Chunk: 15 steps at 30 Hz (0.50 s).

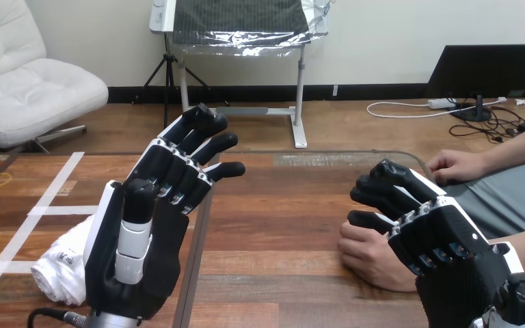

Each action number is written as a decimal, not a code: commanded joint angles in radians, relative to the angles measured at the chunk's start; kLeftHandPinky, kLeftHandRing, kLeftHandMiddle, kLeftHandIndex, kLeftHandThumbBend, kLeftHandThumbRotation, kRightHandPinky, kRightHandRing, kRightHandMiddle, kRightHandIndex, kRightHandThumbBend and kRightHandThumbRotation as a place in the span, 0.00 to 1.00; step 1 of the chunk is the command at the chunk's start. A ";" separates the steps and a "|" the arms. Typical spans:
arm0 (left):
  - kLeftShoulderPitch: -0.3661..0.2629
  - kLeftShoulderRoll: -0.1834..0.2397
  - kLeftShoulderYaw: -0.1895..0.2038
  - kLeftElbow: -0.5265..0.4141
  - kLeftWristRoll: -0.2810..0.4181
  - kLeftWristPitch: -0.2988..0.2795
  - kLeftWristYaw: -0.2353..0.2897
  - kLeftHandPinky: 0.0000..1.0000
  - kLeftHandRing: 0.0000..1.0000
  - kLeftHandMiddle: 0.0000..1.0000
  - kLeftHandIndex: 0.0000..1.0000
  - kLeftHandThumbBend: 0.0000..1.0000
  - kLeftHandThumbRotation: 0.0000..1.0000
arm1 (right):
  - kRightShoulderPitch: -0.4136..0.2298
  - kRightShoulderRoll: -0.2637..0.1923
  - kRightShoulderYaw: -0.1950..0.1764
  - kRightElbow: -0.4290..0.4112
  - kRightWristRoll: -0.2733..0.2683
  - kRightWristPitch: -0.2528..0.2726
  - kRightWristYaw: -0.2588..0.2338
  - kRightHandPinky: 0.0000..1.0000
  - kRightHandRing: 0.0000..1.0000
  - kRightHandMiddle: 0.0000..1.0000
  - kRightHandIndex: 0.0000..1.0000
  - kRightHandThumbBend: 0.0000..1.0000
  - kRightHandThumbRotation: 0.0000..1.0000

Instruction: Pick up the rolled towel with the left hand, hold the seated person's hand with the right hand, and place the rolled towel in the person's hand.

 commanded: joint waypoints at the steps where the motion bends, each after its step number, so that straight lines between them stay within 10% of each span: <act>1: -0.043 -0.023 0.001 -0.004 -0.007 -0.007 0.003 0.70 0.82 0.83 0.81 0.80 0.76 | -0.053 -0.003 -0.007 -0.037 -0.002 0.000 0.004 0.75 0.81 0.81 0.81 0.85 1.00; 15: -0.115 -0.047 0.029 0.042 0.170 -0.074 0.125 0.73 0.83 0.82 0.80 0.82 0.76 | -0.068 -0.003 -0.010 -0.031 0.007 0.009 0.006 0.74 0.82 0.81 0.81 0.86 1.00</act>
